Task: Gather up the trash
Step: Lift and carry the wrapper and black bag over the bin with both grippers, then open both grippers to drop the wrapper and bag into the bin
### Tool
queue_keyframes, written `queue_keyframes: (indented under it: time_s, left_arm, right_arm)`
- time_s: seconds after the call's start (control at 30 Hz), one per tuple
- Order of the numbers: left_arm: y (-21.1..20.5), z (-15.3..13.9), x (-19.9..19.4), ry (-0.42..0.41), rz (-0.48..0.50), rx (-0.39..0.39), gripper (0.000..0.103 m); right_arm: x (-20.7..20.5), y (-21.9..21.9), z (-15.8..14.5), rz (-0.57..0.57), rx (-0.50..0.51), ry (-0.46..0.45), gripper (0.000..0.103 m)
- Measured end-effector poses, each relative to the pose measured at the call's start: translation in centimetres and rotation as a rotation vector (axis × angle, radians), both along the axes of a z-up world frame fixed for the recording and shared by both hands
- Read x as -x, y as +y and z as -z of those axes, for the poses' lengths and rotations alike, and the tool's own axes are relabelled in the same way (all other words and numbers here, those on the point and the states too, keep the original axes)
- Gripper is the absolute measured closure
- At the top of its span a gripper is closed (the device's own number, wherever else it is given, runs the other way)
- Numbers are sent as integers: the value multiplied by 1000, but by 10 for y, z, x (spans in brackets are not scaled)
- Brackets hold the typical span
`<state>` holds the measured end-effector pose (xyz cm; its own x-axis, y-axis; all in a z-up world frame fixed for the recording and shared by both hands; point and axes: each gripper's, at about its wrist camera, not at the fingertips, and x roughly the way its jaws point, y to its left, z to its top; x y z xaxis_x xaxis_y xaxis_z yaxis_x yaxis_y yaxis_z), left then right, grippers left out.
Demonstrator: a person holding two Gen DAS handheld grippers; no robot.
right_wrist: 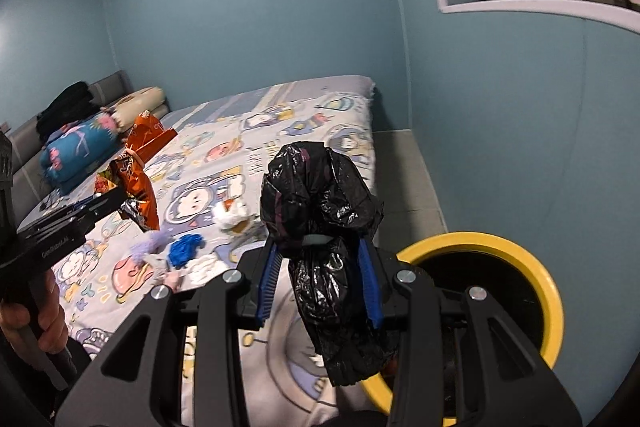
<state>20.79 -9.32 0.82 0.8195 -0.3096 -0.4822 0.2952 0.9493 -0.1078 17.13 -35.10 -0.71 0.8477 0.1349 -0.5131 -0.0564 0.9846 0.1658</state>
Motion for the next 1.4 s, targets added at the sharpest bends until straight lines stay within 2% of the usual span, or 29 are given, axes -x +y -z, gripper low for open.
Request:
queue_keyframes:
  time_s: [0.4,0.57,0.73,1.0,1.2,1.4]
  left_arm:
    - [-105,12,-26,56,177,6,76]
    - [-145,31,-35,113,262,17,76]
    - [-182,55,-39,156,327,-7,76]
    - [-213,95,-46,258,367,-9,75]
    - [-227,108,-52,297,386,-14,72]
    - [-229,116,-55,321,392,-6,67]
  right_arm:
    - [3,-68,13,144,-30,29,69]
    - [4,-90,27,179,-46,60,68]
    - [0,-111,44,214,-84,98,68]
    - [-10,-133,65,249,-132,143,66]
    - [-17,-144,74,255,-146,160,66]
    - [-26,-149,80,263,-172,168,61]
